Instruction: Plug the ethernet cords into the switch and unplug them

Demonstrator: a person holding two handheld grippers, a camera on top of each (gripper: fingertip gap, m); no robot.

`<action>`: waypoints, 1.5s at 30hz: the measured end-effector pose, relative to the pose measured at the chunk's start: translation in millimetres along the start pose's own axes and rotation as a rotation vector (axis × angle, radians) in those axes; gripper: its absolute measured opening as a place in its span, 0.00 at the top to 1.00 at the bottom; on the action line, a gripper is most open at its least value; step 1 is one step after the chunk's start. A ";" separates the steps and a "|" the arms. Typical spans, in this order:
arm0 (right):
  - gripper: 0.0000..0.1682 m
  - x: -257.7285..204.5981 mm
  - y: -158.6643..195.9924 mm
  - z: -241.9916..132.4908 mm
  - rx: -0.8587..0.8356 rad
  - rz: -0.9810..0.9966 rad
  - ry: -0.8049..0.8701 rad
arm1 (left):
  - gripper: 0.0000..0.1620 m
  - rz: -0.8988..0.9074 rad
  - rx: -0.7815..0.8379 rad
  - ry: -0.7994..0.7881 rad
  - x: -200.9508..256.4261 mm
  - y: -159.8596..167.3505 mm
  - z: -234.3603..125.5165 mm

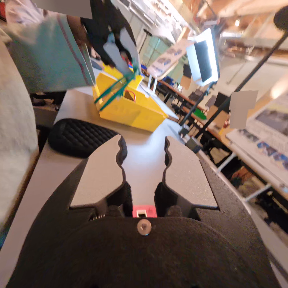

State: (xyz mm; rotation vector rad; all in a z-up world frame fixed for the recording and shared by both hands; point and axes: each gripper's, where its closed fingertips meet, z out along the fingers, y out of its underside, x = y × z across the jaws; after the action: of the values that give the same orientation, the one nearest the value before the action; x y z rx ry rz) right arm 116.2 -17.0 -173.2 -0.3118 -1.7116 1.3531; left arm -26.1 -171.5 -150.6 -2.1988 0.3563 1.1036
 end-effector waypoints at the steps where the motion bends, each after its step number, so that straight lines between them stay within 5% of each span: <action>1: 0.70 -6.1 -12.2 8.6 0.032 -0.035 -0.010 | 0.93 0.040 -0.001 0.036 14.4 -10.4 5.3; 7: 0.70 -30.9 -47.6 54.2 0.062 -0.152 -0.040 | 0.93 0.164 0.076 0.114 57.3 -57.1 23.0; 12: 0.71 -29.2 -28.3 83.2 -0.081 -0.146 0.011 | 0.93 0.192 0.093 0.117 67.6 -69.0 25.8; 17: 0.91 -22.9 -9.0 86.4 -0.211 -0.060 0.041 | 0.92 0.150 0.150 0.105 68.7 -78.2 23.2; 20: 0.92 -6.3 -9.3 78.5 -0.159 -0.013 0.125 | 0.84 -0.012 0.269 0.017 48.6 -89.1 16.6; 23: 0.92 18.9 -18.3 60.6 0.029 0.150 0.244 | 0.67 -0.368 0.481 -0.054 17.0 -93.5 3.2; 27: 0.92 52.3 -31.8 24.4 0.298 0.333 0.416 | 0.50 -0.932 0.717 0.171 11.4 -99.9 14.0; 29: 0.92 58.2 -33.9 13.5 0.345 0.345 0.464 | 0.49 -1.010 0.742 0.282 28.5 -108.0 27.6; 31: 0.92 57.1 -38.2 8.7 0.384 0.332 0.482 | 0.54 -0.990 0.729 0.317 43.1 -115.4 39.3; 34: 0.92 49.3 -40.0 12.9 0.397 0.325 0.451 | 0.94 -0.984 0.860 0.302 40.3 -128.3 30.8; 37: 0.91 36.3 -43.1 14.3 0.424 0.285 0.356 | 0.95 -0.904 0.900 0.354 36.1 -125.1 20.9; 42: 0.65 21.7 -49.1 5.5 0.437 0.332 0.104 | 0.95 -0.663 0.847 0.415 31.8 -104.5 11.5; 45: 0.61 17.0 -46.6 11.4 0.364 0.426 -0.018 | 0.95 -0.478 0.830 0.472 43.2 -104.6 5.7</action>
State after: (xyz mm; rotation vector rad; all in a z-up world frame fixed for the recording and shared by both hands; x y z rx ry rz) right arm 112.8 -30.1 -124.1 -0.4719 -1.4213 1.9488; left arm 48.9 -86.9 -142.8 -1.6179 0.3706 0.1049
